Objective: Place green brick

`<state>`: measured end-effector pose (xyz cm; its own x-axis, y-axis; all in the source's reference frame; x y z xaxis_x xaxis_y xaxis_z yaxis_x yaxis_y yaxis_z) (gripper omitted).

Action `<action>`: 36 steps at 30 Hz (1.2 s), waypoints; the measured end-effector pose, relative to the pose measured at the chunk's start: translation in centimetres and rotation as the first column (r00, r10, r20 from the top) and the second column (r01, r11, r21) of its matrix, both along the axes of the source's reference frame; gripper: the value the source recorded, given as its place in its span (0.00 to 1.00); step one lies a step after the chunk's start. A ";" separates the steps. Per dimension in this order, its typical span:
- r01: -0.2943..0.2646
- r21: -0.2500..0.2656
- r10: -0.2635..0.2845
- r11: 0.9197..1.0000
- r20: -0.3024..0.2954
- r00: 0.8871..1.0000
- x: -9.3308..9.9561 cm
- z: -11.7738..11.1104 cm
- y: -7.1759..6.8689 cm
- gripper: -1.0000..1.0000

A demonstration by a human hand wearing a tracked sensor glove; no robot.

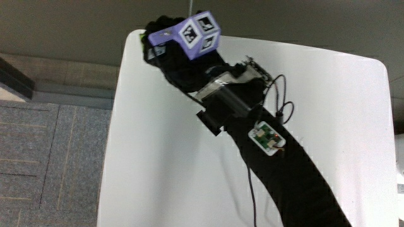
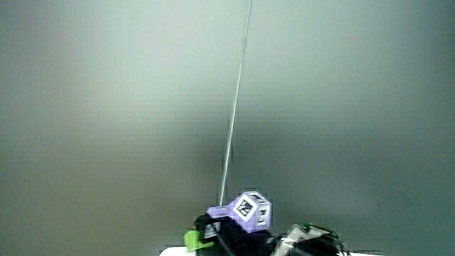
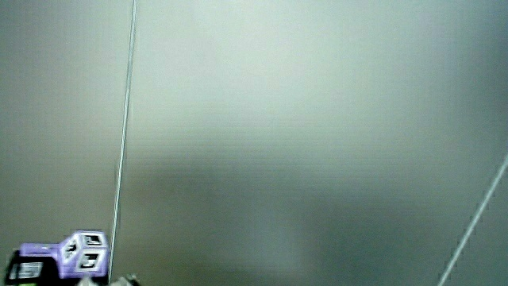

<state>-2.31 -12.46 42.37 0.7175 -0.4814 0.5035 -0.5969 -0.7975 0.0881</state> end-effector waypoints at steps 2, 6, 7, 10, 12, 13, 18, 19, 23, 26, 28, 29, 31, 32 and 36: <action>0.002 -0.060 -0.004 0.998 -0.046 0.999 -0.3 1.9 -0.1 0.50; -0.025 -0.093 0.014 0.995 -0.124 0.992 -0.3 3.5 -0.1 0.50; -0.032 -0.096 0.019 0.995 -0.135 0.991 -0.2 4.0 -0.1 0.50; -0.050 -0.103 0.034 0.993 -0.152 0.988 0.1 4.1 0.0 0.50; -0.054 -0.109 0.038 0.993 -0.139 0.990 0.1 4.3 0.1 0.50; -0.048 -0.116 0.032 0.992 -0.136 0.990 -0.1 4.4 0.2 0.50; -0.062 -0.088 0.049 0.994 -0.147 0.988 0.1 4.4 0.6 0.50; -0.055 -0.094 0.041 0.994 -0.148 0.988 0.1 4.8 0.5 0.50; -0.039 -0.140 0.017 0.989 -0.152 0.988 0.6 4.9 0.3 0.41; -0.021 -0.162 -0.005 0.987 -0.158 0.987 0.6 4.7 0.3 0.32; -0.020 -0.170 -0.008 0.985 -0.162 0.987 0.7 4.6 0.4 0.26; -0.016 -0.181 -0.016 0.983 -0.173 0.985 0.6 4.8 0.4 0.24; -0.014 -0.208 -0.026 0.978 -0.188 0.982 0.7 5.1 0.5 0.18; -0.012 -0.201 -0.029 0.980 -0.199 0.980 0.7 5.6 0.5 0.15; -0.006 -0.224 -0.043 0.975 -0.214 0.976 0.8 5.9 0.8 0.03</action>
